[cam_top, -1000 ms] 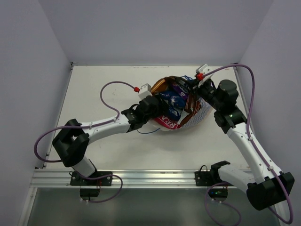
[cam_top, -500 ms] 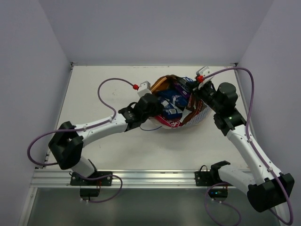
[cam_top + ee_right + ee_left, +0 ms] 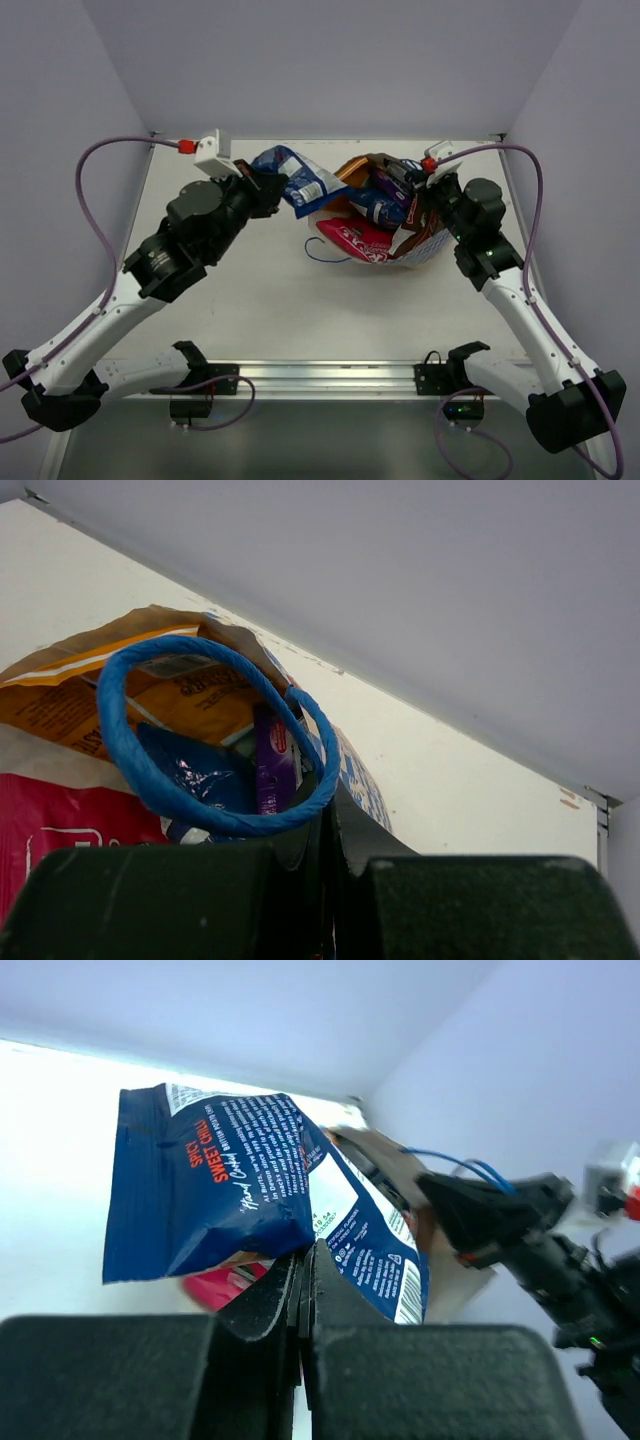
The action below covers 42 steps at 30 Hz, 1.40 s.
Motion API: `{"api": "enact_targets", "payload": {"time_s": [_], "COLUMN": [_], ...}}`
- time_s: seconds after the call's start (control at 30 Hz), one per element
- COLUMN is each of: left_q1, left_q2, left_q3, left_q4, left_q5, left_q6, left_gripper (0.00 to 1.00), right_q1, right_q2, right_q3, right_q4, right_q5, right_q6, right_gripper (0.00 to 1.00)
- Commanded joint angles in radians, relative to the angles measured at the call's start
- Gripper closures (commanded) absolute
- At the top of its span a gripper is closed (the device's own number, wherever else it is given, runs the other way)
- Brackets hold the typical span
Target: Take the snacks out of the paper bag
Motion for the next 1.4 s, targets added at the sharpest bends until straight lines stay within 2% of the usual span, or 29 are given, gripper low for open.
{"api": "enact_targets", "payload": {"time_s": [0.0, 0.07, 0.1, 0.17, 0.23, 0.3, 0.33, 0.37, 0.43, 0.47, 0.57, 0.63, 0.67, 0.73, 0.77, 0.83, 0.87, 0.93, 0.97, 1.03, 1.1, 1.13, 1.17, 1.23, 1.27, 1.37], "left_q1": [0.12, 0.198, 0.263, 0.324, 0.444, 0.551, 0.588, 0.64, 0.697, 0.749, 0.802, 0.814, 0.817, 0.819, 0.817, 0.817, 0.817, 0.817, 0.814, 0.796, 0.696, 0.599, 0.549, 0.46, 0.376, 0.213], "left_q2": [-0.066, -0.094, -0.111, -0.105, -0.048, 0.018, 0.039, 0.088, 0.151, 0.218, 0.318, 0.358, 0.384, 0.394, 0.377, 0.33, 0.267, 0.206, 0.151, 0.1, 0.032, 0.017, 0.0, -0.005, 0.001, 0.05], "left_q3": [-0.005, -0.085, -0.119, -0.211, -0.255, -0.295, -0.349, -0.378, -0.427, -0.443, -0.51, -0.556, -0.571, -0.628, -0.647, -0.677, -0.676, -0.647, -0.627, -0.567, -0.5, -0.475, -0.448, -0.382, -0.362, -0.303], "left_q4": [-0.092, -0.049, 0.027, 0.115, 0.152, 0.256, 0.314, 0.447, 0.531, 0.621, 0.803, 0.846, 0.864, 0.873, 0.858, 0.817, 0.73, 0.634, 0.531, 0.437, 0.337, 0.256, 0.229, 0.197, 0.179, 0.191], "left_q5": [-0.108, -0.085, -0.088, -0.082, -0.028, 0.053, 0.09, 0.128, 0.168, 0.235, 0.294, 0.299, 0.291, 0.293, 0.294, 0.299, 0.296, 0.291, 0.321, 0.366, 0.366, 0.33, 0.317, 0.302, 0.271, 0.239], "left_q6": [0.15, 0.201, 0.224, 0.255, 0.246, 0.229, 0.221, 0.218, 0.177, 0.161, 0.118, 0.091, 0.083, 0.06, 0.054, 0.055, 0.057, 0.063, 0.066, 0.046, 0.039, 0.025, 0.009, -0.046, -0.069, -0.145], "left_gripper": [1.0, 1.0, 1.0, 1.0, 1.0, 1.0, 1.0, 1.0, 1.0, 1.0, 1.0, 1.0, 0.87, 0.68, 0.51, 0.32, 0.14, 0.0, 0.0, 0.0, 0.0, 0.0, 0.0, 0.0, 0.0, 0.0], "right_q1": [0.001, 0.001, 0.001, 0.001, 0.001, 0.001, 0.001, 0.001, 0.001, 0.001, 0.001, 0.001, 0.001, 0.001, 0.001, 0.001, 0.001, 0.001, 0.001, 0.001, 0.001, 0.0, 0.001, 0.001, 0.001, 0.001], "right_q2": [-0.039, -0.043, -0.043, -0.046, -0.046, -0.042, -0.04, -0.039, -0.036, -0.034, -0.023, -0.014, -0.013, -0.011, -0.012, -0.016, -0.016, -0.017, -0.019, -0.023, -0.029, -0.031, -0.034, -0.032, -0.032, -0.036], "right_q3": [0.0, 0.005, 0.009, 0.008, 0.008, 0.008, 0.008, 0.006, 0.005, 0.005, 0.005, 0.003, 0.0, -0.003, -0.004, -0.003, 0.0, 0.006, 0.012, 0.015, 0.015, 0.018, 0.02, 0.026, 0.034, 0.037], "right_q4": [0.038, 0.028, 0.027, 0.025, 0.022, 0.019, 0.021, 0.021, 0.022, 0.021, 0.01, 0.008, 0.01, 0.01, 0.01, 0.005, 0.004, -0.004, -0.007, -0.01, -0.004, -0.004, -0.004, -0.011, -0.018, -0.021], "right_q5": [0.044, 0.035, 0.029, 0.023, 0.012, 0.006, 0.001, -0.003, -0.022, -0.028, -0.056, -0.063, -0.066, -0.071, -0.071, -0.071, -0.071, -0.074, -0.074, -0.077, -0.079, -0.079, -0.077, -0.079, -0.08, -0.094], "right_q6": [-0.011, -0.011, -0.011, -0.014, -0.016, -0.014, -0.014, -0.011, -0.005, -0.003, 0.001, 0.006, 0.007, 0.009, 0.01, 0.007, 0.004, 0.004, 0.004, 0.006, 0.01, 0.012, 0.013, 0.013, 0.013, 0.006], "right_gripper": [1.0, 1.0, 1.0, 1.0, 1.0, 1.0, 1.0, 1.0, 1.0, 1.0, 1.0, 1.0, 1.0, 1.0, 1.0, 1.0, 1.0, 1.0, 1.0, 1.0, 1.0, 1.0, 1.0, 1.0, 1.0, 1.0]}}
